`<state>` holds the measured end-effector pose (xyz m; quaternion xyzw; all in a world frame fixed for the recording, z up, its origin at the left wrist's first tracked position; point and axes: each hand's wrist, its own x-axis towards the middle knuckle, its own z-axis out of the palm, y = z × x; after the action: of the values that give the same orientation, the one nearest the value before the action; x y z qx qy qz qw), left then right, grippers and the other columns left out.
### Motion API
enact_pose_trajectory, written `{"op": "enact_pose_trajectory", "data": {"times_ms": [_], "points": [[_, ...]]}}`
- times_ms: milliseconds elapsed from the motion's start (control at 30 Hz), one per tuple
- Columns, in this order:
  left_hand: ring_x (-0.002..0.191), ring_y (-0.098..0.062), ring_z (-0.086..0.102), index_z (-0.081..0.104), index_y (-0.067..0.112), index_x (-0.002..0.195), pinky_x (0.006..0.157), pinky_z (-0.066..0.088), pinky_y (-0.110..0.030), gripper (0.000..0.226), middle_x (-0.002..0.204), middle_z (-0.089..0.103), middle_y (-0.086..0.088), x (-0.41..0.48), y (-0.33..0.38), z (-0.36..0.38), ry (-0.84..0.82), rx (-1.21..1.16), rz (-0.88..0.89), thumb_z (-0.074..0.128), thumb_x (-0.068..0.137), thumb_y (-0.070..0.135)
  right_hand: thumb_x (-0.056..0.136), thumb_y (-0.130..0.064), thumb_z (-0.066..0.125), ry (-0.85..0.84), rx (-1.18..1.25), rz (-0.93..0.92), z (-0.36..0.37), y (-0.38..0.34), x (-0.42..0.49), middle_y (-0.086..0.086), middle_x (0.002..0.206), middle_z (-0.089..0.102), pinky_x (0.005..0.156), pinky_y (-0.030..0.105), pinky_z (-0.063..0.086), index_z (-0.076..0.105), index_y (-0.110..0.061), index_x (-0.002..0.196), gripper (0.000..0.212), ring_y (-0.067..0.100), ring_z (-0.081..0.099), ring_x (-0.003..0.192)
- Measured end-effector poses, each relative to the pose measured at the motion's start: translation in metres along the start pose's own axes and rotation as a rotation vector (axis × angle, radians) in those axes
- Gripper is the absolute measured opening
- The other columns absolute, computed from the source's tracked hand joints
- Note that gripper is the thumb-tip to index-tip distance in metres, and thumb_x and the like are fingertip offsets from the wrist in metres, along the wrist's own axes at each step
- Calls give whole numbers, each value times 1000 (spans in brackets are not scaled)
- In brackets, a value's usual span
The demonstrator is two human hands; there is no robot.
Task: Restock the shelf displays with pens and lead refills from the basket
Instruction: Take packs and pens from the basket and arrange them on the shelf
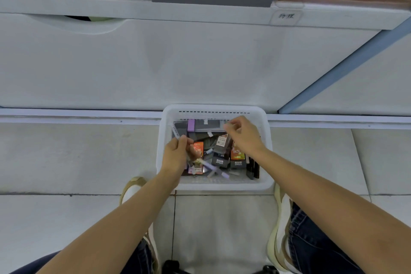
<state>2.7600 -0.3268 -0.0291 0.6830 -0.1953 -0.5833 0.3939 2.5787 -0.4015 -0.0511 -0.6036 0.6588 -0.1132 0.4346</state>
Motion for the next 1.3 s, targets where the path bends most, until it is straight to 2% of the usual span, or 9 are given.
{"op": "enact_pose_trajectory", "data": {"times_ms": [100,233,433,767,867,967,1033,1167,1300], "points": [[50,-15,41,56,7,84,53,40,-30,31,59,42,-3,1,-4,-7,-25,48,-21,37,104,20,81,-56,67,-90,-182,164,13,5,14,18,150,27,106,39,38,24,-3,147,95,32,40,134],[53,-12,33,58,10,82,53,32,-27,33,59,38,0,1,-8,-8,-72,82,-44,37,104,23,68,-45,84,-106,-258,232,39,5,25,20,150,23,108,42,37,15,-4,148,113,36,31,138],[50,-10,32,57,6,91,47,28,-22,25,59,40,0,7,-9,-10,-82,106,-91,40,103,19,74,-5,79,-23,132,215,27,18,22,18,125,55,95,49,49,22,-10,139,87,32,59,111],[77,-21,48,65,7,102,57,36,-23,28,90,61,-8,4,-3,3,-133,46,-166,57,95,33,82,-15,75,-255,379,110,9,7,-13,3,113,64,82,31,58,18,-26,143,84,12,68,96],[82,-24,52,66,2,110,68,40,-30,37,95,66,-13,-3,-3,13,-211,-22,-184,61,93,34,79,-17,79,-346,362,17,19,-2,-31,-6,108,64,72,16,55,22,-29,139,84,-1,67,89],[70,-16,65,65,1,110,61,51,-23,26,87,71,-8,-7,-8,17,-138,2,-156,60,94,21,78,-22,80,-415,288,-65,27,-9,-43,-1,116,63,83,27,56,33,-24,138,76,10,65,99],[78,-21,68,63,3,114,64,55,-29,24,97,71,-12,-4,-12,12,-82,13,-148,58,96,18,81,-31,76,-462,221,-92,25,-11,-43,-3,112,64,84,28,55,45,-24,134,63,12,65,98],[77,-21,67,60,3,113,62,53,-29,27,98,70,-14,4,-9,-7,25,32,-97,60,94,22,91,-32,63,-207,109,-110,17,-10,-22,-4,112,62,91,32,52,55,-20,126,38,13,64,96],[57,-16,66,60,3,104,49,54,-26,20,73,69,-9,4,0,-24,51,-63,-62,60,94,21,92,-28,62,-114,-166,-213,19,-7,13,1,135,53,106,35,38,50,-19,133,43,18,47,125]]}}
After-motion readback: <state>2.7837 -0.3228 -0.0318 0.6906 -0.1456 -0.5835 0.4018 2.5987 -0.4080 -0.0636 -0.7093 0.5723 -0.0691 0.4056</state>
